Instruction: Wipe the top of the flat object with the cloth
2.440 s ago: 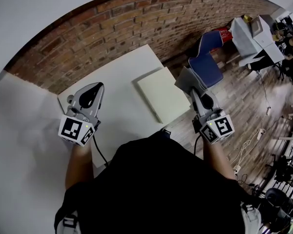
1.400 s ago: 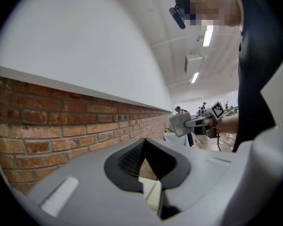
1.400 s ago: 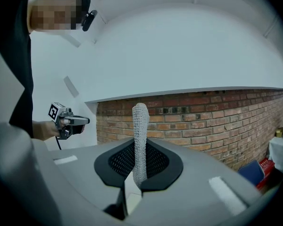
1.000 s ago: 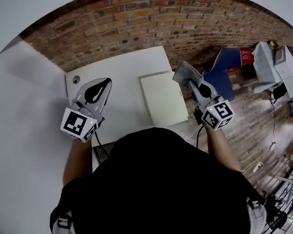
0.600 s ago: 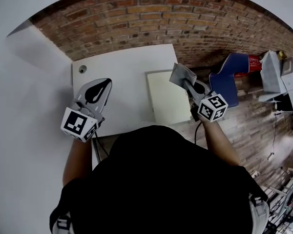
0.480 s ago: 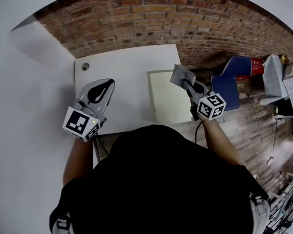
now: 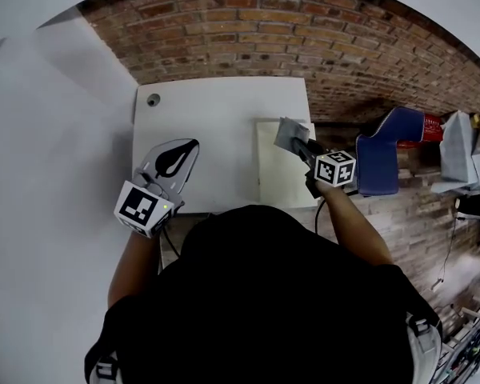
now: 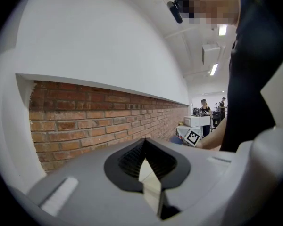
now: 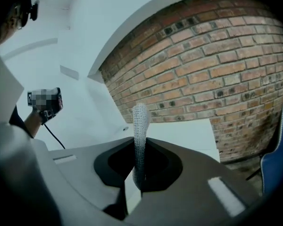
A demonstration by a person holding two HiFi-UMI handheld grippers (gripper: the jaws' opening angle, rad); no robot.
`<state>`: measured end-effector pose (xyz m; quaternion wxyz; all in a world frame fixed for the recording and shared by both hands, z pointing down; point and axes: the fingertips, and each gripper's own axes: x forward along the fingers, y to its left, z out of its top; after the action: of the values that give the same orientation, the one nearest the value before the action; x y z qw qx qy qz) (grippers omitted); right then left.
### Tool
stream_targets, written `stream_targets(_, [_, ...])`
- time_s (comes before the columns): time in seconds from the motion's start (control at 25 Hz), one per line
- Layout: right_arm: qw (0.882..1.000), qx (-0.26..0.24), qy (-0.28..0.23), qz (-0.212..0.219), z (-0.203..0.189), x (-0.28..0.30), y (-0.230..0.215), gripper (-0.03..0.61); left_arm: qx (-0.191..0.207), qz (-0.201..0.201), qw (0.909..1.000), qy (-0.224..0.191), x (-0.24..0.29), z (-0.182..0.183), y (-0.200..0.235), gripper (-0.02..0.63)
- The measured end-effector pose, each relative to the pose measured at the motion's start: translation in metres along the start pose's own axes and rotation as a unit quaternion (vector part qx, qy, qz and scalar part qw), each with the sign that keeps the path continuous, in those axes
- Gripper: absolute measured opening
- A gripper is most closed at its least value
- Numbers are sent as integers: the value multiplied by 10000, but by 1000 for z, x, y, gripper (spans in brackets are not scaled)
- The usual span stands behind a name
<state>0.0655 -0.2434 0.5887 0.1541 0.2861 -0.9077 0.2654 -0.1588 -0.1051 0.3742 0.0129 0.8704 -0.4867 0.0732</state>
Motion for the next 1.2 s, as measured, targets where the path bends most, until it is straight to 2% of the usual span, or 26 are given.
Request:
stream_targets(0.28, [9986, 7, 515, 157, -25, 42, -6, 9, 65, 292, 9995, 71, -13, -15, 7, 2])
stream_targets(0.44, [9973, 158, 711, 31, -45, 62, -17, 9, -115, 384, 9992, -20, -18, -12, 3, 2])
stream_targets(0.64, [9938, 311, 1071, 10, -75, 81, -26, 9, -109, 538, 9984, 155, -26, -25, 4, 2])
stream_targets(0.8, [9912, 435, 1245, 105, -85, 96, -24, 11, -294, 629, 9975, 116, -27, -20, 4, 2])
stream_targets(1.2, [9828, 664, 1709, 223, -109, 125, -28, 9, -332, 881, 9953, 231, -34, -29, 14, 2])
